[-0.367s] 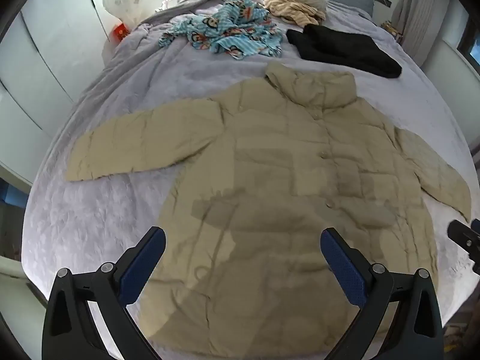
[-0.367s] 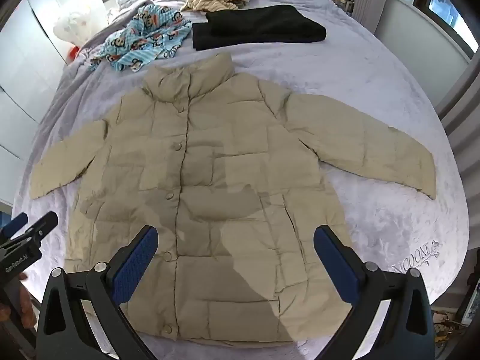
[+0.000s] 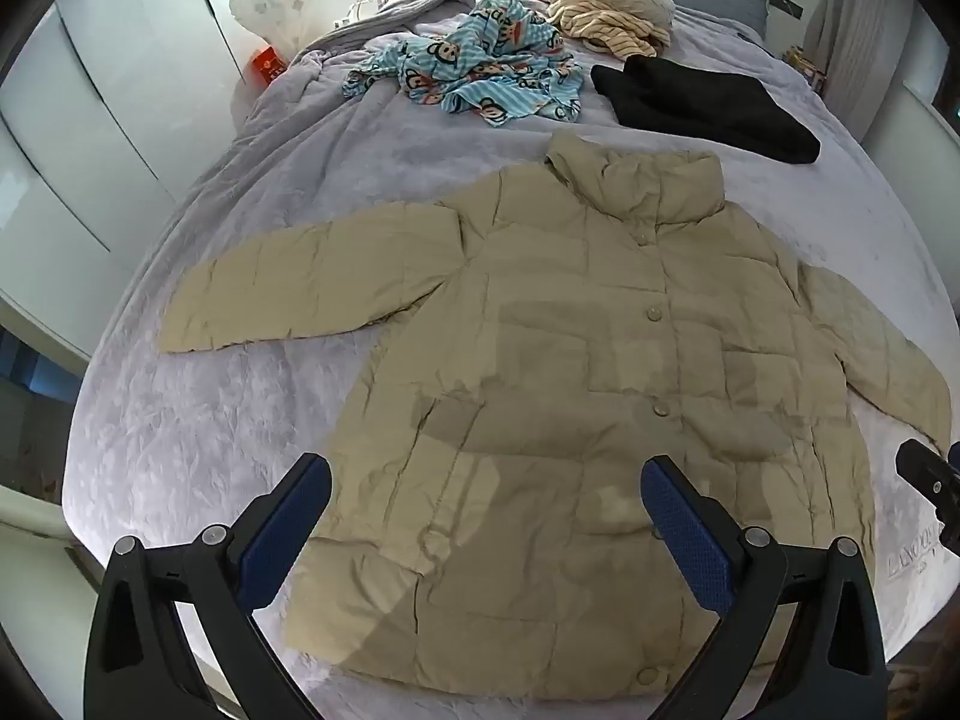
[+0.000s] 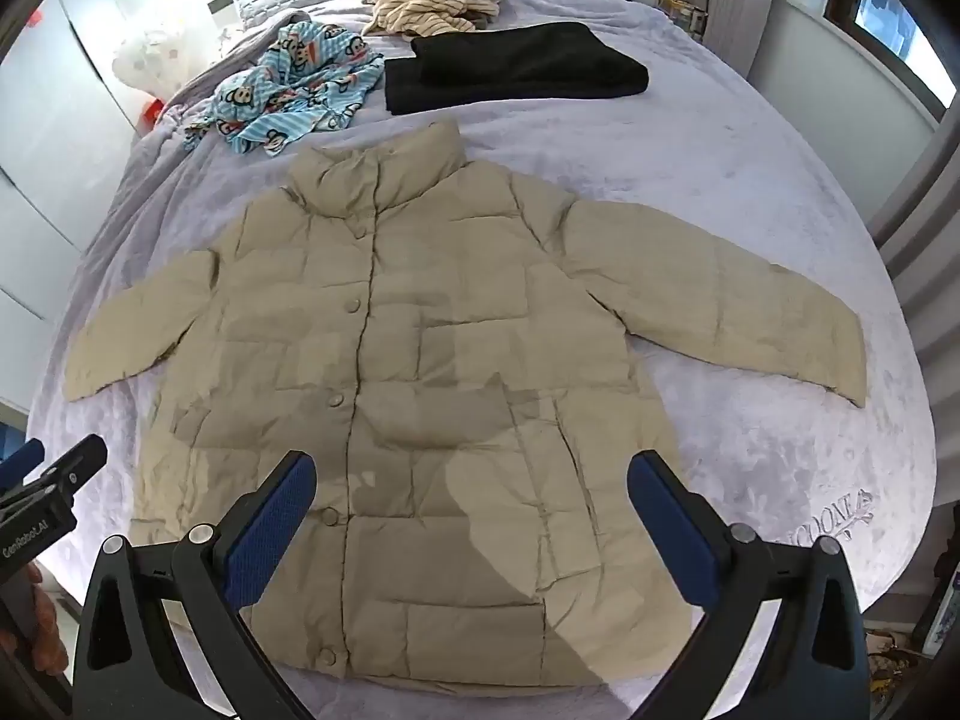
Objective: Fold large clothes
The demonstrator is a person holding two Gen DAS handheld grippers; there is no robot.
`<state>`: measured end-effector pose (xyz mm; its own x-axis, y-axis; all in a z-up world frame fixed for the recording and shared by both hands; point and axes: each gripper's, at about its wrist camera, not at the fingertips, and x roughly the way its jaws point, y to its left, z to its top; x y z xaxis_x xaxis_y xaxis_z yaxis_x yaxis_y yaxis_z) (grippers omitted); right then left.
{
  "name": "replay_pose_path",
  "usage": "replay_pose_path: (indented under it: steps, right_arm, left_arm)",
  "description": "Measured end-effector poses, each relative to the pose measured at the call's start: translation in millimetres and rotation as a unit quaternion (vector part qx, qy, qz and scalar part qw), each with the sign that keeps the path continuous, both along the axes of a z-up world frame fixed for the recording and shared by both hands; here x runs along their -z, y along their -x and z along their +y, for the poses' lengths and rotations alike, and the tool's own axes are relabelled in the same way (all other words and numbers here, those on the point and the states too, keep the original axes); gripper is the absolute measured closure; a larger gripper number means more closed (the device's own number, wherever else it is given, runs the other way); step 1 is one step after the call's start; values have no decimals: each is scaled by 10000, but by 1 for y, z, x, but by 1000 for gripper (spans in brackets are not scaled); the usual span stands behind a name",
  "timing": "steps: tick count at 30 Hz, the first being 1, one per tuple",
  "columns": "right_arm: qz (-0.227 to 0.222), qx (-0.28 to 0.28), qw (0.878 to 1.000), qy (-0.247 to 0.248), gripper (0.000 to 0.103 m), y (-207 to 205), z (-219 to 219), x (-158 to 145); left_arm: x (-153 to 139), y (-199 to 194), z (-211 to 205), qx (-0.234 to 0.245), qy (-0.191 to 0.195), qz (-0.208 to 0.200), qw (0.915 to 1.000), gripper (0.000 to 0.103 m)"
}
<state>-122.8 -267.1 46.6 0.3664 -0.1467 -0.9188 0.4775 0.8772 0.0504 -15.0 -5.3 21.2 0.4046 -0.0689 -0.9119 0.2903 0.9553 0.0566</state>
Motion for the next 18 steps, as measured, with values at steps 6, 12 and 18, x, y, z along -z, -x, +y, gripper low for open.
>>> replay_pose_path:
  steps: [6,12,18]
  right_arm:
    - [204,-37,9997,88,0,-4,-1,5]
    - [265,-25,9995,140,0,-13,-2,4]
    - [314,-59,9994,150,0,-19,-3,5]
  left_arm:
    - [-1,3,-7,106,-21,-28,9999,0]
    - [0,0,-11,124,7,13,9999,0]
    - [3,0,-13,144,-48,26,9999,0]
